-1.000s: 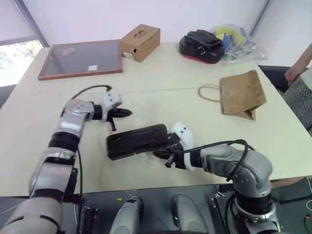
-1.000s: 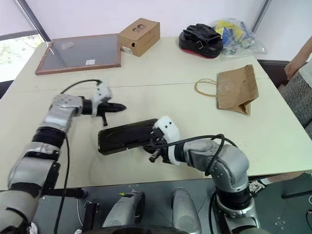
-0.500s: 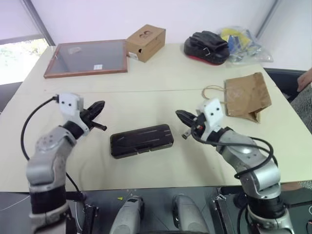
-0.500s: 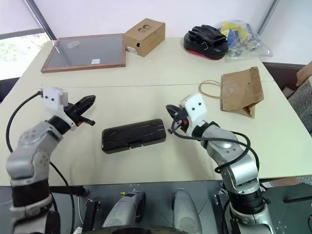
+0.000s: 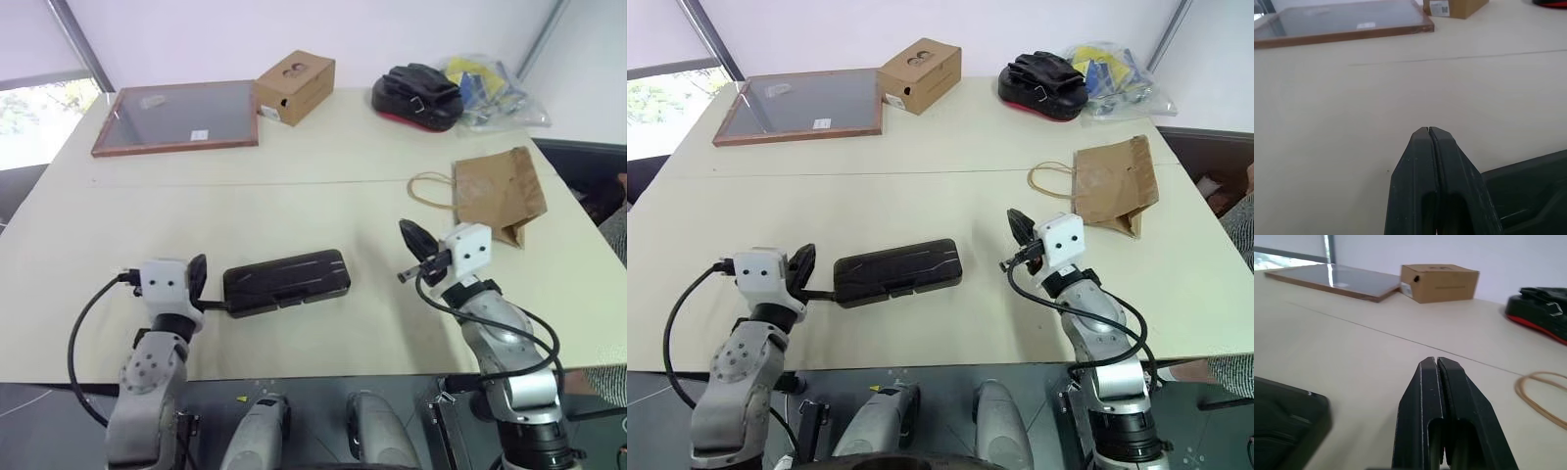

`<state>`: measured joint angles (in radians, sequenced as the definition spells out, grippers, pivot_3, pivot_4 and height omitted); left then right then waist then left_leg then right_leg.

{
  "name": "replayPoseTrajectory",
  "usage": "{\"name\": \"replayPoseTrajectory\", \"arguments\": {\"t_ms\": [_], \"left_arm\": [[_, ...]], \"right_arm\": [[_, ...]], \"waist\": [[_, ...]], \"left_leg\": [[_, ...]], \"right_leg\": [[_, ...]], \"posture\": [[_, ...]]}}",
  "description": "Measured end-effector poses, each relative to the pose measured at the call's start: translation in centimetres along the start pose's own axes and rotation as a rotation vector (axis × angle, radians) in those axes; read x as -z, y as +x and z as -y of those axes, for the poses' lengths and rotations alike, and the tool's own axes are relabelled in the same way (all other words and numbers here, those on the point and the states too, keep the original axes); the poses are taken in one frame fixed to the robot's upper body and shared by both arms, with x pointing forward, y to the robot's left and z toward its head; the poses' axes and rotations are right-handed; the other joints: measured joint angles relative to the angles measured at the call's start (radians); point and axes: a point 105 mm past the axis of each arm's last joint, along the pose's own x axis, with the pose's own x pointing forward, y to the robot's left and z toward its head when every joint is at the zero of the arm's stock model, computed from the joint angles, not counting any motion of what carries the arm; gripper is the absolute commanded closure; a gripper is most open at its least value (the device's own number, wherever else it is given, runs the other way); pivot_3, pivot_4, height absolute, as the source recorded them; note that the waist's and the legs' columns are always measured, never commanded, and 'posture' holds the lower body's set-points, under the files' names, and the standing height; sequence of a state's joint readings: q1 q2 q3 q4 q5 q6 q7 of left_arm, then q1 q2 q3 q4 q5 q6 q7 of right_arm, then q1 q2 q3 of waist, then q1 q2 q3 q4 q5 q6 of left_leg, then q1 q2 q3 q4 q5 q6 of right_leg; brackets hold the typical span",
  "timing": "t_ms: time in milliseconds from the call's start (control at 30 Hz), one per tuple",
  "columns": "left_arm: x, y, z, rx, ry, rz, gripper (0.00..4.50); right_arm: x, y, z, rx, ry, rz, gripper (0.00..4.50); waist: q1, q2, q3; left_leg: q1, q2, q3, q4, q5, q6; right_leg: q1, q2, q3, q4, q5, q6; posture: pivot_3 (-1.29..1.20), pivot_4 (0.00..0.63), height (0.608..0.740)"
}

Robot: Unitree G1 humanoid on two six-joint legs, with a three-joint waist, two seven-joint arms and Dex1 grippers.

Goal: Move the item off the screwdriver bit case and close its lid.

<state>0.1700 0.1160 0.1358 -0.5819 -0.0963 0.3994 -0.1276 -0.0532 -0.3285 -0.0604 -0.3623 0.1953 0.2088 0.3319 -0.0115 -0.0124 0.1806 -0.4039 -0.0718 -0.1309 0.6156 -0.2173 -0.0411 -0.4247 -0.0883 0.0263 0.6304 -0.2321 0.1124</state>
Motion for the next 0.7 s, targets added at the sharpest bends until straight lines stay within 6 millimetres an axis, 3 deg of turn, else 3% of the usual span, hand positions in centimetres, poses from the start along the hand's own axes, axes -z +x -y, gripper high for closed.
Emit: {"name": "replayPoseTrajectory", "arguments": {"t_ms": [233,700], "left_arm": [[0.7,-0.4,-0.1,-0.005,-0.004,0.009,4.5],[1.4,1.4,2.8,0.077,-0.06,0.02,4.5]], "right_arm": [[1.0,-0.6,0.0,0.031,0.009,-0.029,4.45],[-0.4,-0.6,1.8,0.083,-0.052,-0.017,4.45]], "waist": [[0.0,0.0,0.0],[0.0,0.0,0.0]], "left_leg": [[0.0,0.0,0.0,0.0,0.0,0.0],[0.0,0.0,0.0,0.0,0.0,0.0]], "right_leg": [[0.0,0.0,0.0,0.0,0.0,-0.001],[0.0,0.0,0.0,0.0,0.001,0.001]], "posture": [[0.0,0.15,0.74],[0.0,0.15,0.74]]}}
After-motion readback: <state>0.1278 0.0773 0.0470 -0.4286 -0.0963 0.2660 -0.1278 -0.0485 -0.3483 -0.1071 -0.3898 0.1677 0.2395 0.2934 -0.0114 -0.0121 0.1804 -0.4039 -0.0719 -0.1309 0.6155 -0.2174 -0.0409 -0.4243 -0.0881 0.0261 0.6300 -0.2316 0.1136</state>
